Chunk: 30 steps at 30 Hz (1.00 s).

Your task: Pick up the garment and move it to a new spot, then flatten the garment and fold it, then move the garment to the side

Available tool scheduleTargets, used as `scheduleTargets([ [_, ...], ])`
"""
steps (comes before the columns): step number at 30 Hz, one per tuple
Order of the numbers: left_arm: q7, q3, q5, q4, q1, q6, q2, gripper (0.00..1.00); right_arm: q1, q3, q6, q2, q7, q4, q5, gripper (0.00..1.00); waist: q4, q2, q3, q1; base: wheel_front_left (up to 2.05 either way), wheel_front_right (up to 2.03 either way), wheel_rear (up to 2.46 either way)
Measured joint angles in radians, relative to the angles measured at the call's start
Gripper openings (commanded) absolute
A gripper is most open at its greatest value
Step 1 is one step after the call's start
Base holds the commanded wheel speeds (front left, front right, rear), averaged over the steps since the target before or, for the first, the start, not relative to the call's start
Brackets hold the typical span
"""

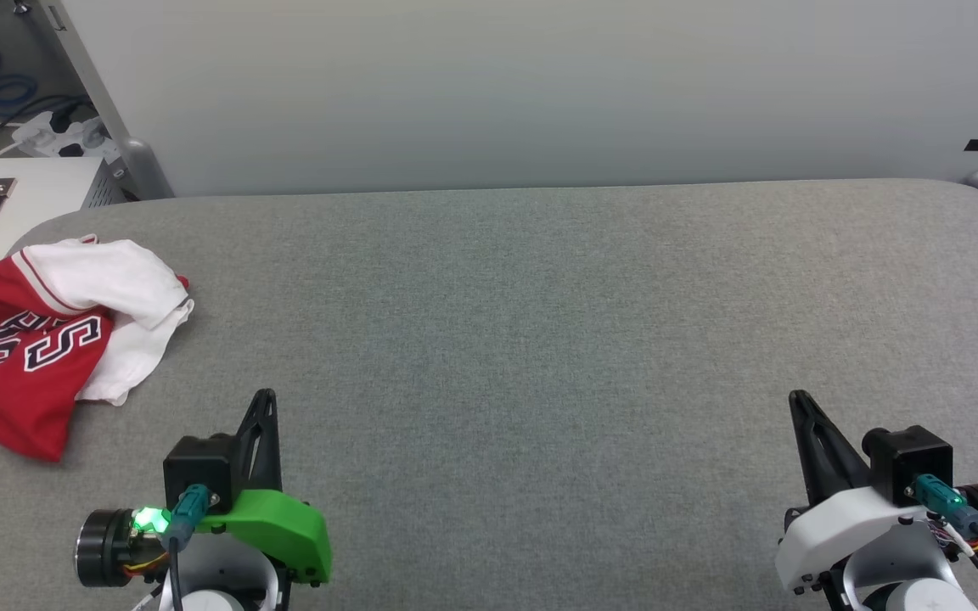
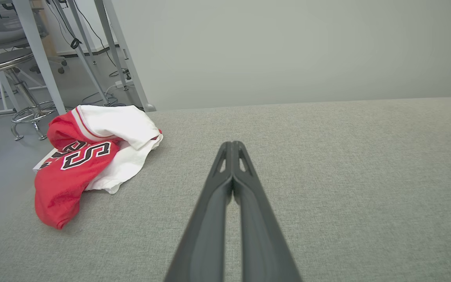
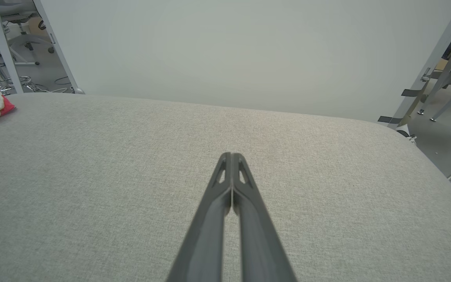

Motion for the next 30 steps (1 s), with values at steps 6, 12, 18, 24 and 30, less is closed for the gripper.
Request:
scheduleTargets([
  [6, 0.0, 0.0, 0.0, 0.0, 0.0, 0.0, 0.0, 0.0, 0.0, 0.0, 0.0, 0.0, 0.0, 0.0, 0.0, 0.0, 0.0, 0.0, 0.0, 0.0, 0.0, 0.0, 0.0],
  [12, 0.0, 0.0, 0.0, 0.0, 0.0, 0.0, 0.0, 0.0, 0.0, 0.0, 0.0, 0.0, 0.0, 0.0, 0.0, 0.0, 0.0, 0.0, 0.0, 0.0, 0.0, 0.0, 0.0],
  [18, 0.0, 0.0, 0.0, 0.0, 0.0, 0.0, 0.0, 0.0, 0.0, 0.0, 0.0, 0.0, 0.0, 0.0, 0.0, 0.0, 0.0, 0.0, 0.0, 0.0, 0.0, 0.0, 0.0],
  [24, 0.0, 0.0, 0.0, 0.0, 0.0, 0.0, 0.0, 0.0, 0.0, 0.0, 0.0, 0.0, 0.0, 0.0, 0.0, 0.0, 0.0, 0.0, 0.0, 0.0, 0.0, 0.0, 0.0],
  [30, 0.0, 0.0, 0.0, 0.0, 0.0, 0.0, 0.0, 0.0, 0.0, 0.0, 0.0, 0.0, 0.0, 0.0, 0.0, 0.0, 0.0, 0.0, 0.0, 0.0, 0.0, 0.0, 0.0],
])
